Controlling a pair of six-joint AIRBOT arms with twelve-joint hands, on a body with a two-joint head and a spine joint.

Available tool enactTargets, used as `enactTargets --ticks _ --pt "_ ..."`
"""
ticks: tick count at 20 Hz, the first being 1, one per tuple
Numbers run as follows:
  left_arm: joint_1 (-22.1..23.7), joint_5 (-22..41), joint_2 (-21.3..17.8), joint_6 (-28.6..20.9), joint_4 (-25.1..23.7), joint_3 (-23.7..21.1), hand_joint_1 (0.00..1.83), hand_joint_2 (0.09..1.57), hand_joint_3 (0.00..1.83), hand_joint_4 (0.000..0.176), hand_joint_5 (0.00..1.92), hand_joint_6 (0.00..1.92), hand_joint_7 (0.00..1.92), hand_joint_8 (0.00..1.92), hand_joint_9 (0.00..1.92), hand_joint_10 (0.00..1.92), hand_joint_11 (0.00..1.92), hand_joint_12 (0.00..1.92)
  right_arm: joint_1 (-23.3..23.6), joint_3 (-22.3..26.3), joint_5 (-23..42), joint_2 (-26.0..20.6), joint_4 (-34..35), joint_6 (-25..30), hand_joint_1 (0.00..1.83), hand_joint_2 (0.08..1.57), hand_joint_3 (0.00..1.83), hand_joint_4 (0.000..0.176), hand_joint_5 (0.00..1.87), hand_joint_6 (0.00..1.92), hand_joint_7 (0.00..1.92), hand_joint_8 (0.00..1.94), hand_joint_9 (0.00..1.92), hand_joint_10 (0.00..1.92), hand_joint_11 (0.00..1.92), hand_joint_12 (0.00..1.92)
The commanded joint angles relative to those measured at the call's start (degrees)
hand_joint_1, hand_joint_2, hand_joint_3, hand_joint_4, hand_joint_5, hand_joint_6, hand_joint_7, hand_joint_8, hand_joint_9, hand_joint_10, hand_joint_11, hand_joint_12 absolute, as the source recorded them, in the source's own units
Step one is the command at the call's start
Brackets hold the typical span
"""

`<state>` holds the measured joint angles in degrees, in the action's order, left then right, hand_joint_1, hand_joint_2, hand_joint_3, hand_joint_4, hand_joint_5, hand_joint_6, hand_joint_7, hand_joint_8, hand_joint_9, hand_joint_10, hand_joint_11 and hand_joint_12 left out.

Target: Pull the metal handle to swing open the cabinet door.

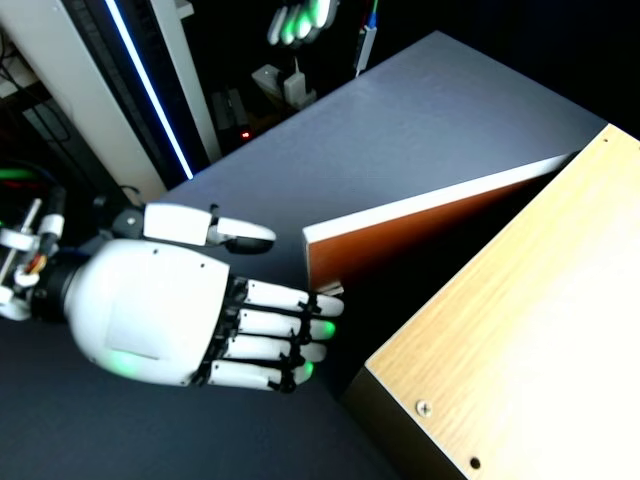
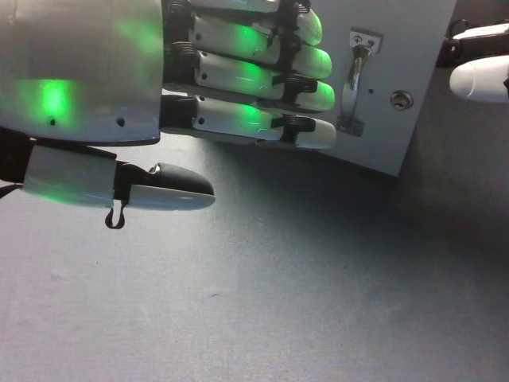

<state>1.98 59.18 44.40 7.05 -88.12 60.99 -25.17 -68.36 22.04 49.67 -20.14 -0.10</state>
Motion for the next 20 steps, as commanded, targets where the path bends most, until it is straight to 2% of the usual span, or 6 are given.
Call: enactTargets --ticks 1,20 --pt "0.6 1.2 -0.5 0.3 5.5 0.0 0.0 1.57 0.06 0.0 0.32 0.0 0.34 0.0 0.32 0.0 0.0 0.73 0.8 0.3 6.0 -0.2 1.2 0.4 0.0 1.57 0.04 0.0 0.26 0.0 0.29 0.0 0.26 0.0 0.0 0.69" --pt "0.6 1.2 -0.5 0.3 5.5 0.0 0.0 1.57 0.05 0.0 0.35 0.0 0.38 0.0 0.36 0.0 0.0 0.85 0.0 4.2 13.1 1.0 -12.0 0.4 0.0 1.57 0.01 0.0 0.28 0.0 0.3 0.0 0.27 0.0 0.0 0.73"
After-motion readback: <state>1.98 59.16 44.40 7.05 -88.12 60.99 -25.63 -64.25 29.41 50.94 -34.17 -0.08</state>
